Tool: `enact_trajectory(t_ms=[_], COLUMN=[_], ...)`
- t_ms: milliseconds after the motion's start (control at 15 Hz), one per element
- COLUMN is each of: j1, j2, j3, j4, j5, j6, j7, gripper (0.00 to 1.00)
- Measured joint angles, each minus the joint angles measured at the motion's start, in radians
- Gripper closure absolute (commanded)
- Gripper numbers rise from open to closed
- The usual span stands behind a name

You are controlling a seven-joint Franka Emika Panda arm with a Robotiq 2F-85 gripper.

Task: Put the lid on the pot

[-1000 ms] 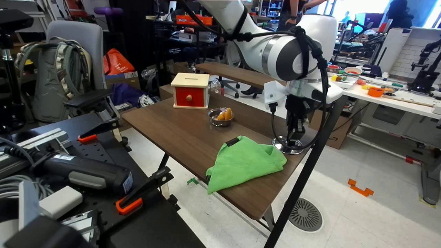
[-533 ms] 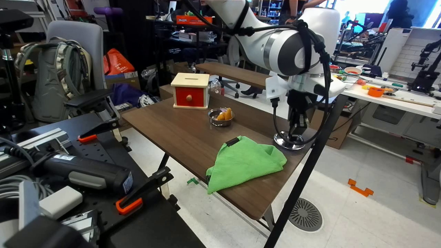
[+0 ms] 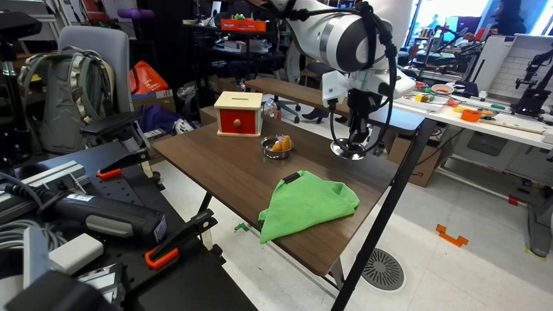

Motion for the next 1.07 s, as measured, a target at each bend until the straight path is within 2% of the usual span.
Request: enact_trajectory(t_ms=[533, 1067], j1=[0.047, 0.09], j2=[-0.045, -0.159], j3=[0.058, 0.07], j4=[-0.113, -0.282], j5=[0.087, 0.099], j6=[0.0, 0.004], j7=[-0.12, -0.207], gripper=[0.95, 0.95])
